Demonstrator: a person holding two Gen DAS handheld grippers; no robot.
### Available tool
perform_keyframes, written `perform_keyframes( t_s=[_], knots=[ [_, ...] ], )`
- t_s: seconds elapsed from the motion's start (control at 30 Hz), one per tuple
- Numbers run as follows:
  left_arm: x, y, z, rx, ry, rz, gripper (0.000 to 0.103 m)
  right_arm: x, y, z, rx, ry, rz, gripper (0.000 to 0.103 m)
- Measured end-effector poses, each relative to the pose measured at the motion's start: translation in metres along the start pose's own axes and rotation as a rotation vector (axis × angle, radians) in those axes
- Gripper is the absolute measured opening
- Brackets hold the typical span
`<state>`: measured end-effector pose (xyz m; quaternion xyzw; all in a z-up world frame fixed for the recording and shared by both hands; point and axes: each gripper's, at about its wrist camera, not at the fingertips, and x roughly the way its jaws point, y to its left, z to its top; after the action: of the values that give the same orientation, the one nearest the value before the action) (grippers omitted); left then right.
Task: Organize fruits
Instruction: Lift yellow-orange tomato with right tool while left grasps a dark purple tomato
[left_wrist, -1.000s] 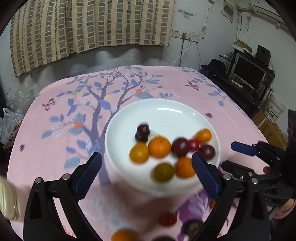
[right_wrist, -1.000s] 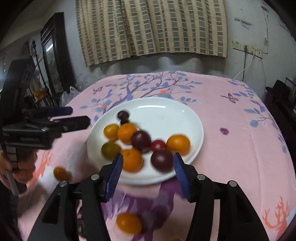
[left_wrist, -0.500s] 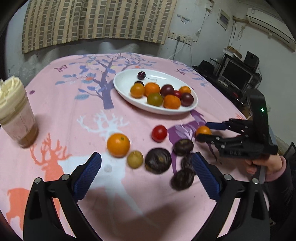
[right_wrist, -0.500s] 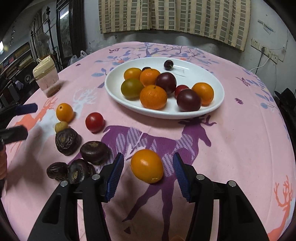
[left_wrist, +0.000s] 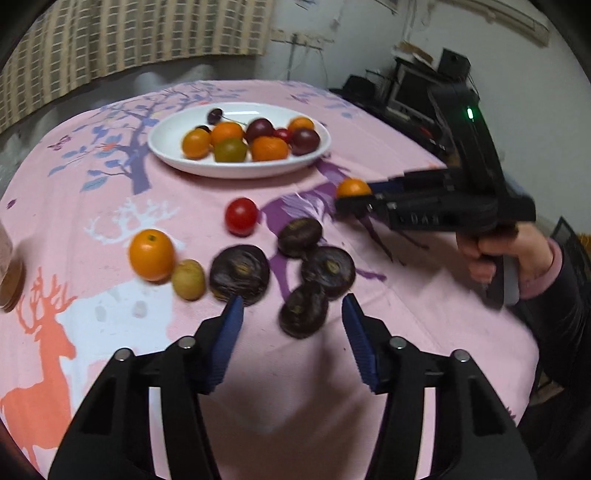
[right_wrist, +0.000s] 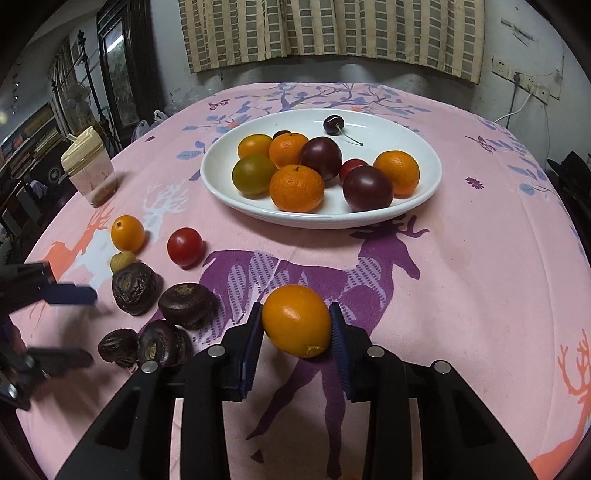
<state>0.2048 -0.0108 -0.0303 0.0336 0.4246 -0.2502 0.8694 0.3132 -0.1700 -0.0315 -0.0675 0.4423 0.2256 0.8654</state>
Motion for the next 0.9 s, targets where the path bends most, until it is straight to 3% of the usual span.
perform_keyframes(
  t_s=[0.23,0.63,0.9],
  knots=[
    [0.017,-0.006,-0.001,0.011,0.045,-0.008,0.051,-0.007,0.001,0.001,0.001,-0.018,0.011,0.036],
    [0.031,-0.007,-0.001,0.020,0.074,0.027,0.031,-0.012,0.002,0.002,0.003,-0.032,0.018,0.036],
    [0.020,-0.009,-0.004,-0.004,0.055,0.030,0.030,-0.014,0.003,0.001,0.005,-0.035,0.026,0.036]
  ],
)
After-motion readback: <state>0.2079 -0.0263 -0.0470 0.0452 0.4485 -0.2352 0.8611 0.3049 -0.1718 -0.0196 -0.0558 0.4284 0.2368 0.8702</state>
